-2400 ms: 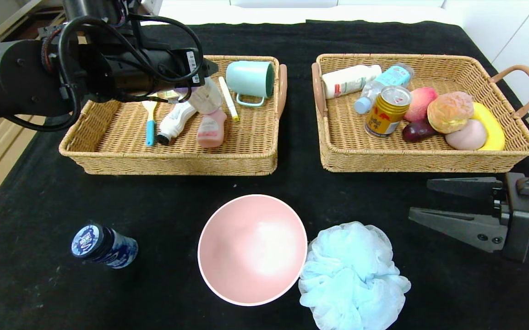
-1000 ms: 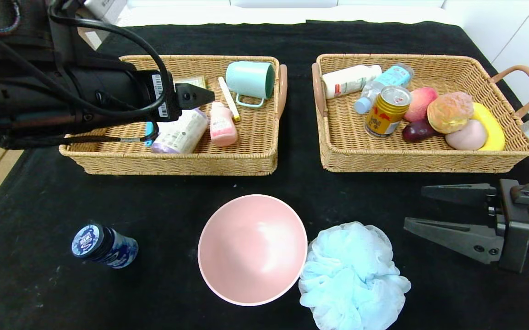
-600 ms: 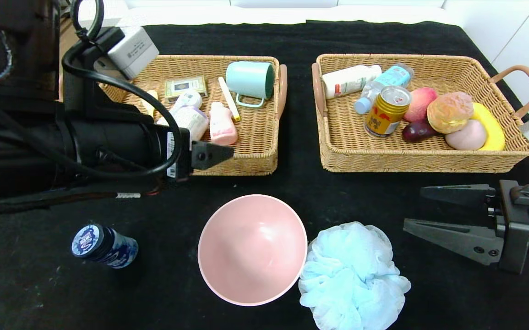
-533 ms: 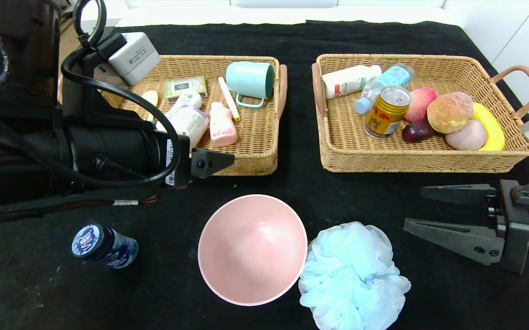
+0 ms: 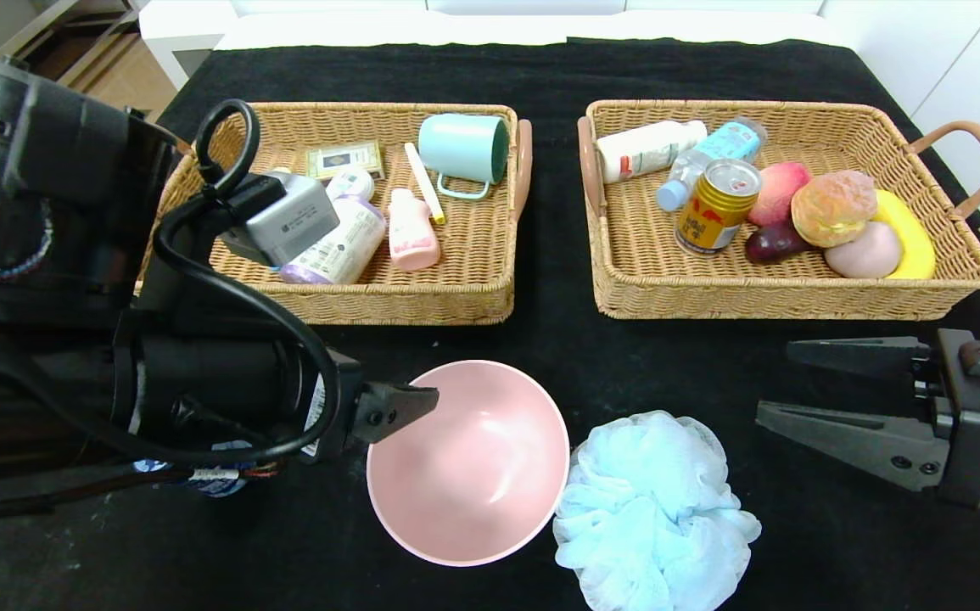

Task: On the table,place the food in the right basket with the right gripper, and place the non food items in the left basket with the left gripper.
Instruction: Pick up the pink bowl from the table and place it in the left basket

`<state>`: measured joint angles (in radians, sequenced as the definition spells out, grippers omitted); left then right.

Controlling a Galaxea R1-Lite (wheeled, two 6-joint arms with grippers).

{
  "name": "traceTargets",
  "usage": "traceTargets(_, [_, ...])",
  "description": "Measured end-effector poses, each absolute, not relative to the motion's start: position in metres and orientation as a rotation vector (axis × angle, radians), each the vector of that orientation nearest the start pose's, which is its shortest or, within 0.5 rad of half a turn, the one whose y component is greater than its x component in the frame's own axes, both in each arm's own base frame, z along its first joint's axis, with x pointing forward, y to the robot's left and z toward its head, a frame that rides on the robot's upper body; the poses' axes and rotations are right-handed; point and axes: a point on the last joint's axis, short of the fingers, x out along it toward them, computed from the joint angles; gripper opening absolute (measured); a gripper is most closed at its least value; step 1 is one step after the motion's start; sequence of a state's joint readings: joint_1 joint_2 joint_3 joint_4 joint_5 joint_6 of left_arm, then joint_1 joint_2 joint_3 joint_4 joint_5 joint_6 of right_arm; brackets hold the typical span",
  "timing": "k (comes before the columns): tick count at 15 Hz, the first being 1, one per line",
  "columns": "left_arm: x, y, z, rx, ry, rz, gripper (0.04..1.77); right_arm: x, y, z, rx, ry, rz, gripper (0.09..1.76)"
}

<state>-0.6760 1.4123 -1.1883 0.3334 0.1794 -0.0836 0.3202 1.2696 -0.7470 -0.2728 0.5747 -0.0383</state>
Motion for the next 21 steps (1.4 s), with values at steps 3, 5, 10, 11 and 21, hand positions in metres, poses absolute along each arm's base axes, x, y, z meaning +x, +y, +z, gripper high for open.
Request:
traceTargets(3, [0.178,-0.143,0.266,0.181,0.583,-0.472,1.71,0.181,0.073,0.241,-0.003,0.236,0.895,1.71])
traceTargets(5, [0.181,-0.145,0.255,0.198,0.62,-0.469,1.71,0.181,0.073,0.241,-0.003,0.235,0.895,1.71])
traceTargets(10, [0.194,-0.15,0.236,0.219,0.689,-0.439,1.71,0.18,0.073,0.242,-0.003,0.232,0.896,1.71])
traceTargets(11, [0.197,-0.15,0.233,0.222,0.697,-0.434,1.71,0.18,0.073,0.242,-0.004,0.231,0.897,1.71])
traceTargets(21, [0.216,-0.16,0.22,0.216,0.704,-0.419,1.72,0.178,0.072,0.243,-0.004,0.226,0.896,1.71])
